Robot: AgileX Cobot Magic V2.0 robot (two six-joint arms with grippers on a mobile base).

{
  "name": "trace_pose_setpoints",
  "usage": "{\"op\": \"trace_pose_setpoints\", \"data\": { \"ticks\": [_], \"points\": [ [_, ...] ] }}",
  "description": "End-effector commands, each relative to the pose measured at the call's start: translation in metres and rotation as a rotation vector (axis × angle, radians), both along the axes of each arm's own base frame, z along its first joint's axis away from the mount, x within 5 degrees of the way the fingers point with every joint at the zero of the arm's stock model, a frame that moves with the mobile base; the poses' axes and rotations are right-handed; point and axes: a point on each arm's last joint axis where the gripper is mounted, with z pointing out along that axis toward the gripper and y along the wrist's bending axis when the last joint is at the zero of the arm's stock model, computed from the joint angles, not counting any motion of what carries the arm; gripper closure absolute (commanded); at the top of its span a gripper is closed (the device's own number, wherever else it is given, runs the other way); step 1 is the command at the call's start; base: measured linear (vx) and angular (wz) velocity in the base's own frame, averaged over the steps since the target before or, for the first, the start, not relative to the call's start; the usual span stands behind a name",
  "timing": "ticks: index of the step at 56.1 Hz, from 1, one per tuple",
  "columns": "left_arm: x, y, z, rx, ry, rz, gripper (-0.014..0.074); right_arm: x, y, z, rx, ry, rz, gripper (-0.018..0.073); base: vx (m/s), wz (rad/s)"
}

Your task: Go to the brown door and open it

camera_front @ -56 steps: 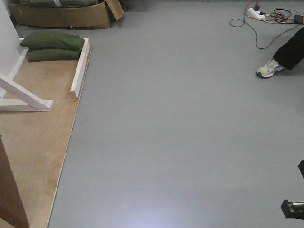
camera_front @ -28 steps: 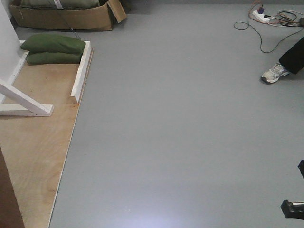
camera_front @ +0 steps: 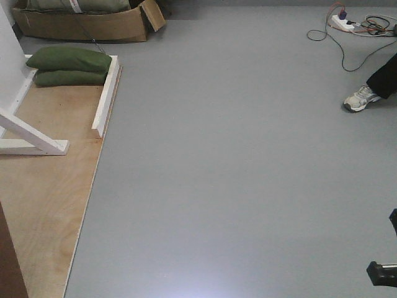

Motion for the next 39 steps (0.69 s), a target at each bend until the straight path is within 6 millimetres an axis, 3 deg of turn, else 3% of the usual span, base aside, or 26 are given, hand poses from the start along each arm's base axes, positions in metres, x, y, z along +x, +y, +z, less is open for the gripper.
{"op": "trace_pose_setpoints", "data": {
  "ticks": [1,9,13,21,29,39],
  "points": [
    [-0.003,-0.001,0.017,0.008,-0.121,-0.002,0.06,0.001,0.0,0.007,-0.011,-0.087,-0.002,0.0559,0.02,0.0],
    [-0.004,0.002,0.019,0.011,-0.122,0.046,0.06,0.001,0.0,0.007,-0.011,-0.087,-0.002,0.0559,0.01,0.0],
    [-0.006,0.004,0.029,0.014,-0.127,0.084,0.06,0.001,0.0,0.007,-0.011,-0.087,-0.002,0.0559,0.0,0.0],
    [-0.007,0.007,0.063,0.064,-0.108,0.159,0.06,0.001,0.0,0.007,-0.011,-0.087,-0.002,0.0559,0.0,0.0],
    [0.009,0.015,0.102,0.16,-0.054,0.215,0.06,0.001,0.0,0.007,-0.011,-0.087,-0.002,0.0559,0.0,0.0],
    [0.017,0.027,0.16,0.3,-0.06,0.351,0.06,0.001,0.0,0.007,-0.011,-0.087,-0.002,0.0559,0.0,0.0]
  ]
}}
